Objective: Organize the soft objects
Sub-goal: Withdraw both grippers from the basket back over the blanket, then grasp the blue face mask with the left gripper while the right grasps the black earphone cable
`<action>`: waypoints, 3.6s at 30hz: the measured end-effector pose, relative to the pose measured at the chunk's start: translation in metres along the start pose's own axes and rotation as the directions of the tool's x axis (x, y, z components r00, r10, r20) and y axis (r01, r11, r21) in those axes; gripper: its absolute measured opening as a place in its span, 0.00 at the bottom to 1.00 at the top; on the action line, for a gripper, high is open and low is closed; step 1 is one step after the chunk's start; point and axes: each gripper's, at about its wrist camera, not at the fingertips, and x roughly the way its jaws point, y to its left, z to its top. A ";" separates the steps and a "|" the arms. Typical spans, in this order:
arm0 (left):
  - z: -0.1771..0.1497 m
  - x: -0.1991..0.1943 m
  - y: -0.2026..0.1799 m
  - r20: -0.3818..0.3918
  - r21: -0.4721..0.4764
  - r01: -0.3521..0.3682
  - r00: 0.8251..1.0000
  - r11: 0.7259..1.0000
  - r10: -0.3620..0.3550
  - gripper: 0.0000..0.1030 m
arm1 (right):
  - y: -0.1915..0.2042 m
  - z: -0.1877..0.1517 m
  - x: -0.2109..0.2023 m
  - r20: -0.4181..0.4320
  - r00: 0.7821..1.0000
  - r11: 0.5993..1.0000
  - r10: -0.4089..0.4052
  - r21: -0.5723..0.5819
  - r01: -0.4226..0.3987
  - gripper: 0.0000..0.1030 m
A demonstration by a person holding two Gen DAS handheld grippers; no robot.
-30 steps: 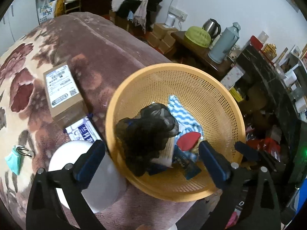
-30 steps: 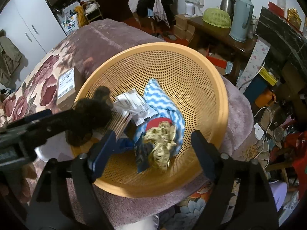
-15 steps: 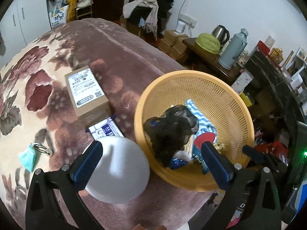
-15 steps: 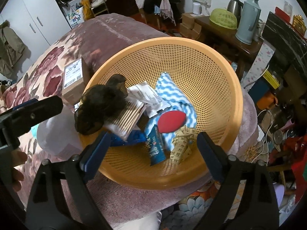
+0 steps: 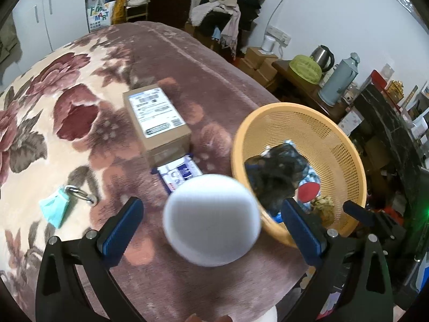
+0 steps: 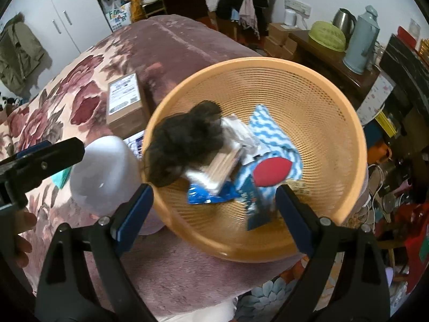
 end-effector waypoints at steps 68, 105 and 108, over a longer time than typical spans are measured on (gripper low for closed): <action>-0.161 -0.025 0.273 -0.120 -0.295 -0.166 0.983 0.941 0.136 0.99 | 0.254 -0.094 0.053 -0.178 0.982 0.934 0.054 -0.339 -0.113 0.94; -0.067 0.085 0.320 -0.139 -0.224 -0.182 0.978 0.957 0.153 0.98 | 0.259 -0.048 0.152 -0.232 0.970 0.953 0.076 -0.270 -0.140 0.94; -0.059 0.094 0.320 -0.131 -0.202 -0.199 0.976 0.959 0.175 0.87 | 0.262 -0.037 0.159 -0.217 0.973 0.951 0.083 -0.275 -0.143 0.94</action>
